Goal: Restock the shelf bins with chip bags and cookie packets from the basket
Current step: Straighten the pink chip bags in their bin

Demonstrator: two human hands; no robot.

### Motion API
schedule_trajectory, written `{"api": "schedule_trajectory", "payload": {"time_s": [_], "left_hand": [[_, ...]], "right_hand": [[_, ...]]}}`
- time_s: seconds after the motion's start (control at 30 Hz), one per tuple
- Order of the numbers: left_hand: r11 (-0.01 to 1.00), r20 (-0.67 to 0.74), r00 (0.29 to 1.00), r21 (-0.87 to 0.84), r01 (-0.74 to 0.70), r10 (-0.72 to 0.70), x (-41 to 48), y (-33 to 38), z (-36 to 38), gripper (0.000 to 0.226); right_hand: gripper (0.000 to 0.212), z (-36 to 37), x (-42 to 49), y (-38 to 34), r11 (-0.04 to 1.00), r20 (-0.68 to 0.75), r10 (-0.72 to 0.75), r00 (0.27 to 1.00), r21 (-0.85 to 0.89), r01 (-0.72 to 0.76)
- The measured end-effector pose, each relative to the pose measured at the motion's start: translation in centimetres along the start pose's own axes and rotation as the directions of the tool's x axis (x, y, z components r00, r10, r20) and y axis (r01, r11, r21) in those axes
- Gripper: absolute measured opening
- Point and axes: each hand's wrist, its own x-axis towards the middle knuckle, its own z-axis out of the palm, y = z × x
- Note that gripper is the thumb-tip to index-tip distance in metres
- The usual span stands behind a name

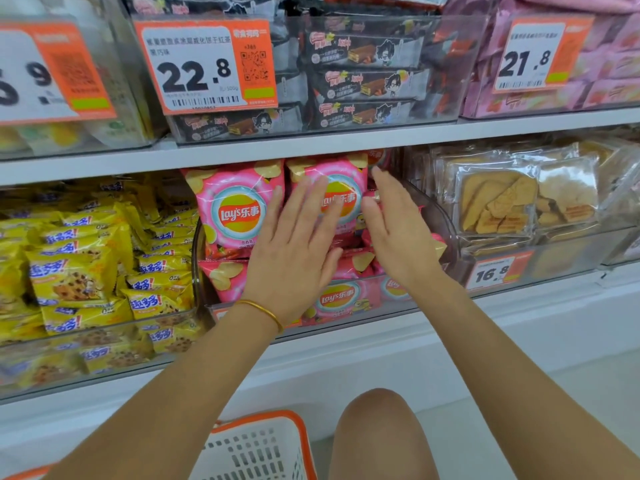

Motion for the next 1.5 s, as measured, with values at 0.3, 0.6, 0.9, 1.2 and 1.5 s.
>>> {"api": "schedule_trajectory", "payload": {"time_s": [0.3, 0.6, 0.9, 1.2, 1.5], "left_hand": [[0.981, 0.123, 0.974, 0.076, 0.181, -0.189, -1.5, -3.0, 0.5, 0.065], [0.974, 0.103, 0.972, 0.102, 0.202, -0.212, -3.2, -3.5, -0.6, 0.067], [0.972, 0.033, 0.971, -0.019, 0.236, -0.235, -6.4, -4.5, -2.4, 0.061], [0.987, 0.23, 0.96, 0.002, 0.163, -0.16, -10.6, -2.8, -1.0, 0.066], [0.988, 0.305, 0.94, 0.02, 0.156, -0.154, -10.6, -2.8, -1.2, 0.066]], "right_hand": [[0.062, 3.9, -0.1, -2.9, 0.937, 0.023, -0.037, 0.999, -0.346, 0.043], [0.055, 4.0, -1.6, -2.5, 0.852, -0.114, -0.209, 0.971, -0.509, 0.123], [0.047, 3.4, -4.6, -2.8, 0.866, -0.14, -0.306, 0.942, -0.452, 0.214], [0.056, 4.9, -8.8, -3.3, 0.881, 0.007, -0.241, 0.97, -0.418, 0.222], [0.051, 5.4, -8.7, -3.3, 0.825, 0.033, -0.242, 0.97, -0.519, 0.224]]}}
